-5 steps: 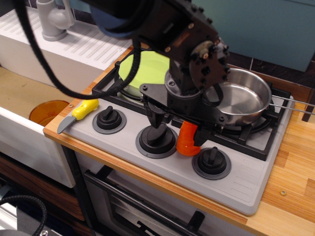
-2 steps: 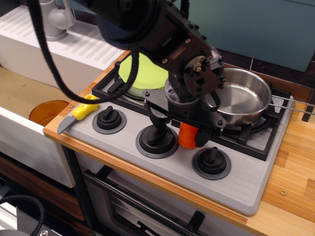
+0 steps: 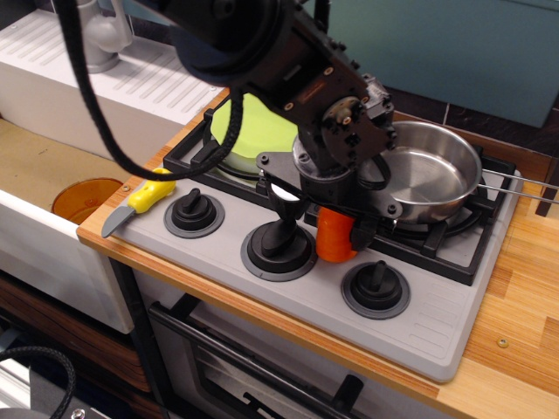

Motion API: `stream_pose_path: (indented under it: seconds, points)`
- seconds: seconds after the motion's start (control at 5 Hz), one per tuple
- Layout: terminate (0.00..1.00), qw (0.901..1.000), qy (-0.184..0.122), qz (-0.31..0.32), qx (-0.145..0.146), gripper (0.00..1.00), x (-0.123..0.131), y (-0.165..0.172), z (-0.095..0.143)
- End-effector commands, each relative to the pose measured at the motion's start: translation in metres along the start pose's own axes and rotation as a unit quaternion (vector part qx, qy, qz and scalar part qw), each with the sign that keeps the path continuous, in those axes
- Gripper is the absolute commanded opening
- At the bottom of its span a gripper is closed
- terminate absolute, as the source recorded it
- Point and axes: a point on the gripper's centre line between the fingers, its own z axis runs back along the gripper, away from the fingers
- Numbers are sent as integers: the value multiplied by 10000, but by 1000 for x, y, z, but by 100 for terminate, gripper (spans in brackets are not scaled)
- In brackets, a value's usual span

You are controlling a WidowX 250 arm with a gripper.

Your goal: End effector reaching carrot

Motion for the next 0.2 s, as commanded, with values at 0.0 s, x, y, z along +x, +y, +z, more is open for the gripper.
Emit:
stream_pose_path:
  seconds: [0.0]
  points:
    - [100, 10000, 32, -21, 14, 100, 2, -2, -8]
